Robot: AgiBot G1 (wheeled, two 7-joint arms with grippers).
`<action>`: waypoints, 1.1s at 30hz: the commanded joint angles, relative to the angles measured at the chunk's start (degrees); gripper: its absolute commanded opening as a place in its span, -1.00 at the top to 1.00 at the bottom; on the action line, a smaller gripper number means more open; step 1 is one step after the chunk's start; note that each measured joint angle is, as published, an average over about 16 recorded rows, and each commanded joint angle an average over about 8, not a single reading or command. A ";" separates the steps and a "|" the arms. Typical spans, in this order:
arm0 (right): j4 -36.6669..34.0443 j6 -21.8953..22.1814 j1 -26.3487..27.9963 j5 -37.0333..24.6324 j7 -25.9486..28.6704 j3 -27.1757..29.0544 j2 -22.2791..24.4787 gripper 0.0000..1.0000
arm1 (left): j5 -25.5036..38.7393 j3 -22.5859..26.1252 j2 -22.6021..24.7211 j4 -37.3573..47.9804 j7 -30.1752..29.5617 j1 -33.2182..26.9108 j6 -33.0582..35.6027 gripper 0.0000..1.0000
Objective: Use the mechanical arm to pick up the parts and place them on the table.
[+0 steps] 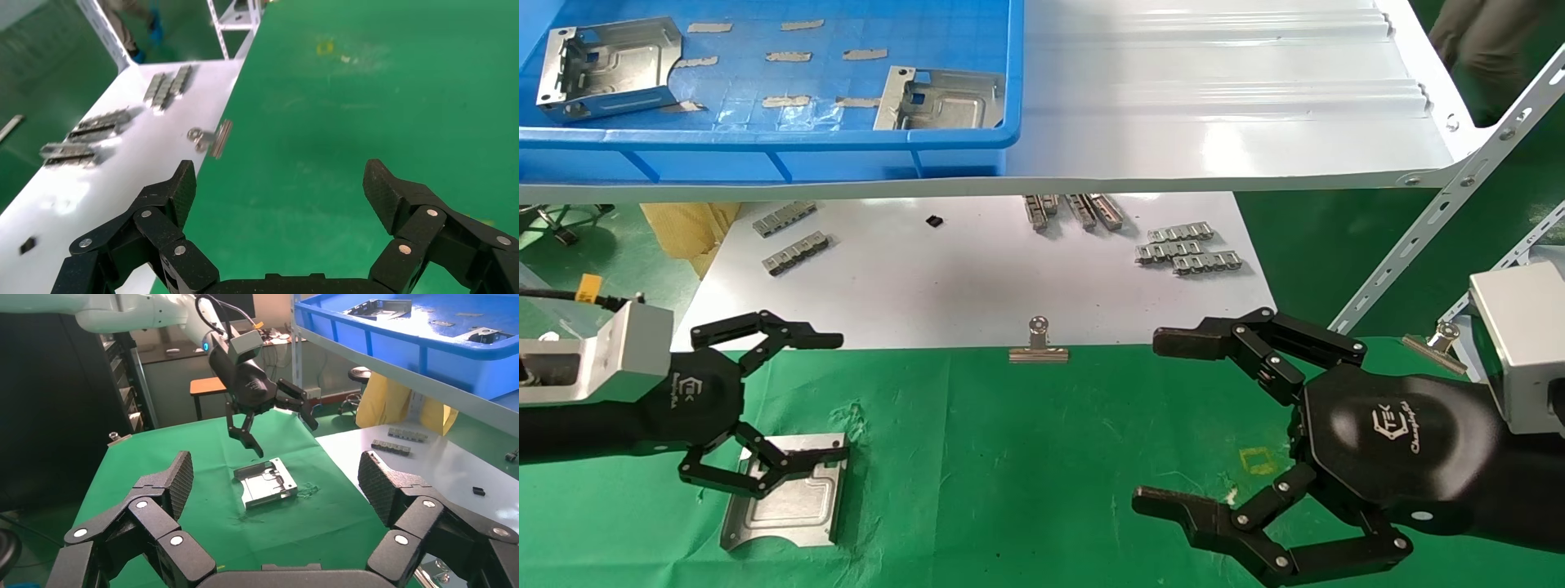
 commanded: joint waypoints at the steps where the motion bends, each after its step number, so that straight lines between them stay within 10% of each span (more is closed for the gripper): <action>1: 0.00 0.00 0.00 0.00 0.00 0.00 0.00 -1.00 | -0.17 -1.56 -0.18 -1.75 -1.45 1.19 -0.20 -1.00; 33: 0.00 0.00 0.00 0.00 0.00 0.00 0.00 -1.00 | -2.88 -26.49 -3.08 -29.60 -24.54 20.11 -3.40 -1.00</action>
